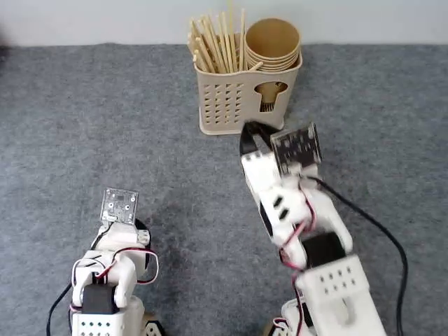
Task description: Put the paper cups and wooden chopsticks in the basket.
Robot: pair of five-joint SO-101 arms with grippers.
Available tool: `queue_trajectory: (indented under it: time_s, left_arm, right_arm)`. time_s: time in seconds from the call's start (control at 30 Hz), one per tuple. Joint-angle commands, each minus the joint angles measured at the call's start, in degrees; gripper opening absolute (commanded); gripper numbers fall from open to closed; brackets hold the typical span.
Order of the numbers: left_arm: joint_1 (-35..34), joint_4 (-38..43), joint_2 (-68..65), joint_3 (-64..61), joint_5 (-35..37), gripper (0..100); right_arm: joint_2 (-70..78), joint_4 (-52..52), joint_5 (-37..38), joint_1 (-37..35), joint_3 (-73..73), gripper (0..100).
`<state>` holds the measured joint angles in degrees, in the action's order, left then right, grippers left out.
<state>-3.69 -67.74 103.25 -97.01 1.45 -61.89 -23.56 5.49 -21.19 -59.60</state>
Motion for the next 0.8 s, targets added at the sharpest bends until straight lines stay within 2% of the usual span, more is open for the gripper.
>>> queue_trajectory:
  time_s: [0.0,0.2,0.33,0.53,0.77]
  left_arm:
    - [0.44,-3.08,0.97,0.57,0.79,1]
    - [0.09,-4.48,0.97,0.57,0.79,1]
    - [0.09,-4.48,0.97,0.57,0.79,1]
    - [0.18,-4.48,0.97,0.57,0.79,1]
    - [0.18,-4.48,0.97,0.57,0.79,1]
  right_arm:
    - [-12.35,-7.08,-0.62,0.31,-3.34,0.9]
    - [-32.04,-17.10,-1.05,2.24,-13.54,0.9]
    - [-43.12,-26.51,-7.65,8.13,-18.37,0.8]
    - [-41.01,-37.93,-14.59,13.14,-18.90,0.8]
    - [-42.15,-41.19,-15.03,13.32,-24.62,0.8]
